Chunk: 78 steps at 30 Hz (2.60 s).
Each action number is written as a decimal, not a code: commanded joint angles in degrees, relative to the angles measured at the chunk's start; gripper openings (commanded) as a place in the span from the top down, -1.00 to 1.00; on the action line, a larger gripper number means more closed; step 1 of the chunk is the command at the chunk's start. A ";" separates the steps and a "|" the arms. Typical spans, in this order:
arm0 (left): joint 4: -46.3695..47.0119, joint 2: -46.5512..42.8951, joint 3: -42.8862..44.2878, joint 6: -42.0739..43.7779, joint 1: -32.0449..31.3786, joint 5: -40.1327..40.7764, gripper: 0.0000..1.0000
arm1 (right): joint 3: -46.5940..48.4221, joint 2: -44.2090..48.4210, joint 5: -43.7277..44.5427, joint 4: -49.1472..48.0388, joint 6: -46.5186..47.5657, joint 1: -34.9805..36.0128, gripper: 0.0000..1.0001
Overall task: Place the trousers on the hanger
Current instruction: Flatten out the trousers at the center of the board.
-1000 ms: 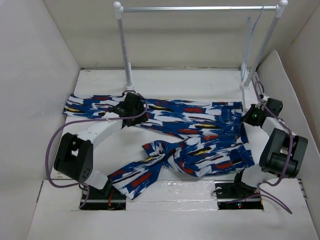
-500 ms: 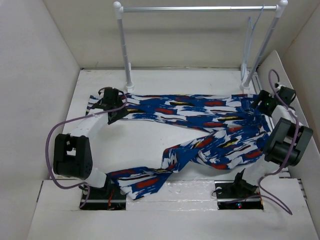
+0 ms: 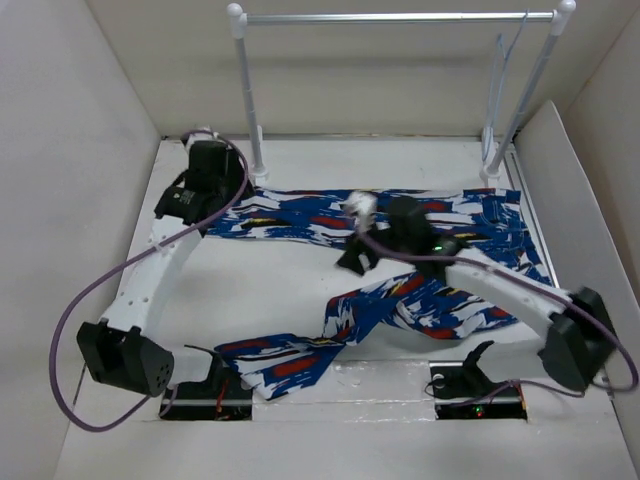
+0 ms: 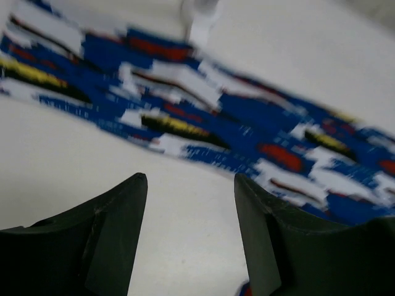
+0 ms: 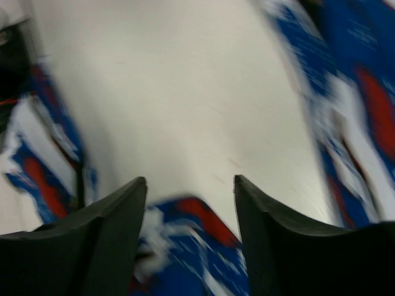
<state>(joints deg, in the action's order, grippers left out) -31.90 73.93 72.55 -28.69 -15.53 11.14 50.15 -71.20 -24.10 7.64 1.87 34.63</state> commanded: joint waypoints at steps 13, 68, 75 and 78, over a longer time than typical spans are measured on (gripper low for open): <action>1.93 -8.62 18.34 -0.32 6.48 1.61 -0.12 | 34.93 -43.05 -5.53 8.89 13.87 34.98 -0.48; 5.27 41.46 21.49 5.05 -1.87 13.30 0.19 | 0.48 -1.76 0.01 2.99 4.55 10.81 0.10; 5.27 41.73 18.68 4.78 -1.87 13.65 0.35 | -0.32 -0.52 0.90 4.14 5.07 10.28 0.10; 5.79 41.21 17.19 4.69 -1.87 13.74 0.31 | -0.32 -0.96 0.37 4.05 5.51 9.58 0.10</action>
<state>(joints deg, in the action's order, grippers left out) -25.54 116.62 91.09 -23.86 -17.52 23.35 50.37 -72.88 -23.70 12.88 7.25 44.60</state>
